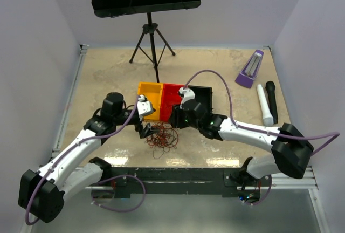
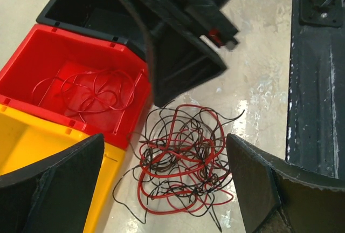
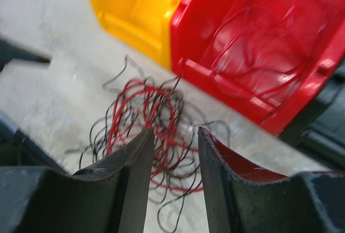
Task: Untangle the cables
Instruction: Untie the cable.
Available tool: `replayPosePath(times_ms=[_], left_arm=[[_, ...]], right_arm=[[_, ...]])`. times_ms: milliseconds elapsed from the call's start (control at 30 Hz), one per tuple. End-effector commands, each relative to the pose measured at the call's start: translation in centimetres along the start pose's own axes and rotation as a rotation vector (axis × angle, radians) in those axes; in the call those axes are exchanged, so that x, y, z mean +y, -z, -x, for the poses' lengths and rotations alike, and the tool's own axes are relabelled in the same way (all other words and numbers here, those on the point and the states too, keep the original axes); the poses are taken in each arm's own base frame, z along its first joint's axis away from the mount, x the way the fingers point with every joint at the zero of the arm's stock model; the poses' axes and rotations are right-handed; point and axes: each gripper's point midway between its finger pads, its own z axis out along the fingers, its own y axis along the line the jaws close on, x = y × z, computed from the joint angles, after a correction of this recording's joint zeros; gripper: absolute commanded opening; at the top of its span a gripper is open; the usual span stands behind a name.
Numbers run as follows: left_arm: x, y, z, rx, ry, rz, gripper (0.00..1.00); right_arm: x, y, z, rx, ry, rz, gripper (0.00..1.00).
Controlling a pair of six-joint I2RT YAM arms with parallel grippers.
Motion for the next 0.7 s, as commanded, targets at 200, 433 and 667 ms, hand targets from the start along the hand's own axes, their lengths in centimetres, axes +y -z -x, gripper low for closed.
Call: replayPosePath(times_ms=[200, 433, 667], left_arm=[[1.3, 0.3, 1.1, -0.048, -0.050, 0.064, 1.00], [1.2, 0.7, 2.0, -0.066, -0.050, 0.069, 1.00], [1.0, 0.8, 2.0, -0.081, -0.059, 0.072, 1.00]], right_arm=[[6.4, -0.5, -0.5, -0.004, -0.052, 0.282, 0.43], [5.9, -1.9, -2.0, 0.045, -0.037, 0.234, 0.42], [5.5, -0.6, -0.9, 0.024, -0.019, 0.202, 0.43]])
